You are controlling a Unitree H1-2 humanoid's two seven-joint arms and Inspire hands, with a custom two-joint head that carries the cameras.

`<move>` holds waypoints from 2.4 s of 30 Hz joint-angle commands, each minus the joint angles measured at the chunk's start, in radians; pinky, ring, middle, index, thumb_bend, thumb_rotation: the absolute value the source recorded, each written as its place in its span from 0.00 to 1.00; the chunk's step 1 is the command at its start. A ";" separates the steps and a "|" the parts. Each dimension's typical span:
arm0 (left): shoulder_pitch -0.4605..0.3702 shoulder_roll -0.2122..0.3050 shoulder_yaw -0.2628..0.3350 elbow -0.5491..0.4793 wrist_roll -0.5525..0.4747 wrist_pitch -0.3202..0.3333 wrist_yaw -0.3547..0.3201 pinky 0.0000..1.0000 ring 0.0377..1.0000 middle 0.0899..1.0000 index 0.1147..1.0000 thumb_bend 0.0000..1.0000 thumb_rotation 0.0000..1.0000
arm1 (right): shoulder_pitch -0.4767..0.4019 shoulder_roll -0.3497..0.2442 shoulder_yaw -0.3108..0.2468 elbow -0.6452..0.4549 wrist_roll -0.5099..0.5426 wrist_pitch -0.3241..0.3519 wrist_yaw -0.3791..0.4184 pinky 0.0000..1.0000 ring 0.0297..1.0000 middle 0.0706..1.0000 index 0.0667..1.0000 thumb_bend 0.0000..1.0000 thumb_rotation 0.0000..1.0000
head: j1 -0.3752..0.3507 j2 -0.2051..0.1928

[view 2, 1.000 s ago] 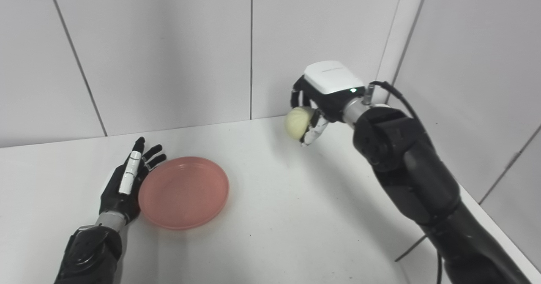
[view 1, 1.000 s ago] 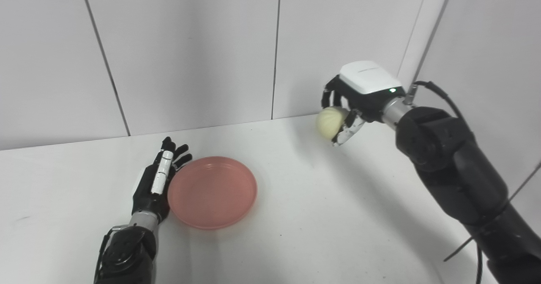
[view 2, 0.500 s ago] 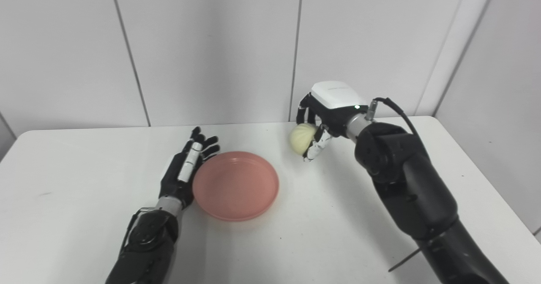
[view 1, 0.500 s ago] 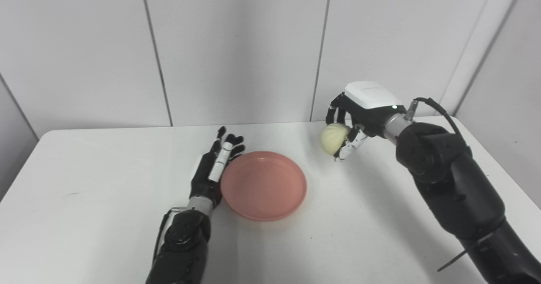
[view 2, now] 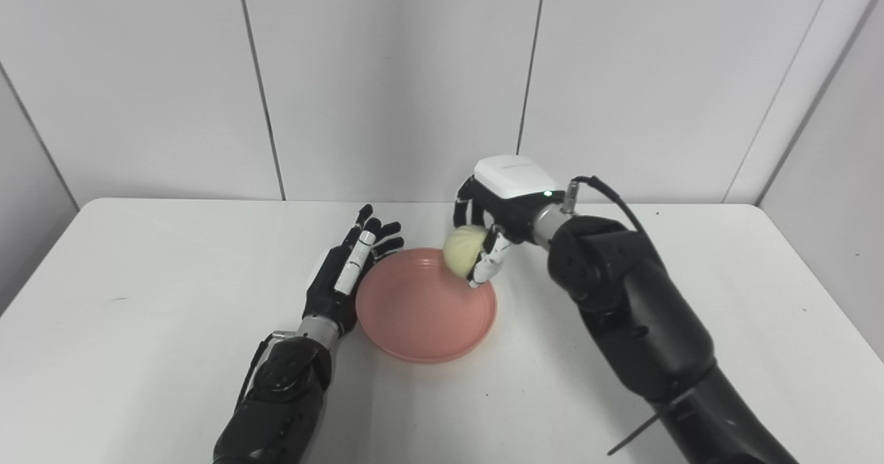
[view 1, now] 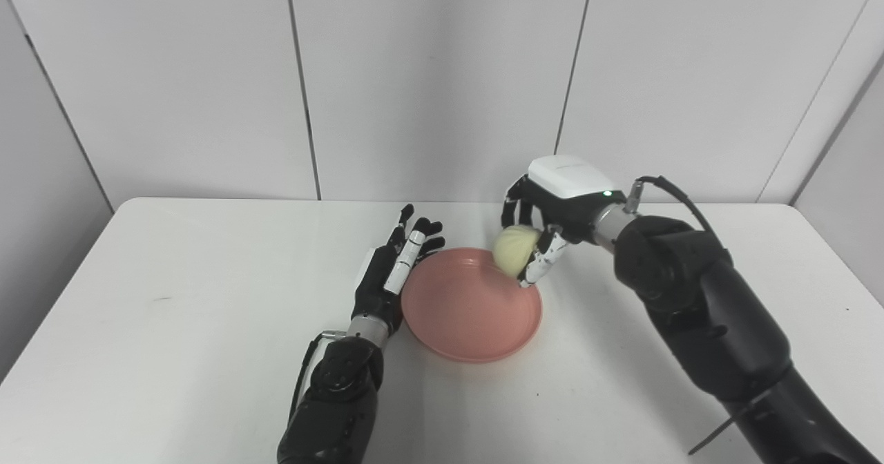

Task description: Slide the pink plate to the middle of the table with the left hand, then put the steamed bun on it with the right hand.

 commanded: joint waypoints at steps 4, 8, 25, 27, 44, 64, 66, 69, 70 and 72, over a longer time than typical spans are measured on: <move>0.000 -0.016 -0.007 0.036 0.010 0.021 0.011 0.79 0.79 0.81 1.00 0.83 0.78 | -0.060 0.022 0.025 0.005 -0.040 -0.010 0.012 0.18 0.25 0.43 0.45 0.53 0.00 | 0.001 0.002; 0.002 -0.017 -0.008 0.031 0.008 0.027 0.006 0.80 0.80 0.82 1.00 0.82 0.78 | -0.050 0.044 0.045 0.056 -0.048 -0.018 -0.001 0.17 0.24 0.43 0.45 0.53 0.00 | 0.000 0.006; 0.011 -0.015 -0.006 0.022 0.004 0.029 0.002 0.77 0.78 0.81 1.00 0.83 0.77 | -0.008 0.090 0.074 0.247 -0.027 -0.097 -0.165 0.26 0.31 0.41 0.46 0.53 0.00 | -0.008 0.015; 0.010 -0.016 -0.005 0.023 0.003 0.029 0.003 0.77 0.78 0.81 1.00 0.82 0.77 | -0.004 0.092 0.073 0.263 -0.025 -0.108 -0.193 0.25 0.31 0.43 0.45 0.53 0.00 | -0.008 0.014; 0.016 -0.011 -0.003 0.010 0.001 0.035 -0.003 0.79 0.78 0.81 1.00 0.81 0.77 | 0.021 0.029 0.082 0.131 -0.077 -0.075 -0.077 0.84 0.85 0.83 0.75 0.96 0.52 | -0.018 0.018; 0.044 -0.003 0.000 -0.055 0.000 0.058 -0.014 0.82 0.81 0.82 1.00 0.80 0.75 | 0.231 0.160 -0.302 0.190 0.263 -0.334 -0.704 0.60 0.71 0.76 0.75 0.82 0.81 | -0.028 0.024; 0.045 -0.002 -0.001 -0.057 0.002 0.056 -0.013 0.83 0.81 0.82 1.00 0.79 0.75 | 0.240 0.187 -0.343 0.237 0.326 -0.409 -0.785 0.61 0.72 0.77 0.76 0.75 0.79 | -0.031 0.024; 0.051 -0.003 -0.002 -0.068 0.008 0.051 -0.004 0.83 0.82 0.84 1.00 0.78 0.74 | 0.247 0.220 -0.393 0.303 0.427 -0.480 -0.843 0.61 0.72 0.77 0.76 0.70 0.78 | -0.029 0.024; 0.055 -0.007 -0.002 -0.070 0.018 0.033 0.013 0.84 0.83 0.84 1.00 0.77 0.74 | 0.249 0.232 -0.407 0.327 0.465 -0.501 -0.850 0.60 0.72 0.78 0.76 0.69 0.78 | -0.029 0.024; 0.061 -0.009 -0.010 -0.070 0.054 0.005 0.057 0.89 0.85 0.90 1.00 0.75 0.73 | 0.256 0.257 -0.433 0.369 0.549 -0.519 -0.846 0.63 0.72 0.79 0.77 0.67 0.85 | -0.030 0.026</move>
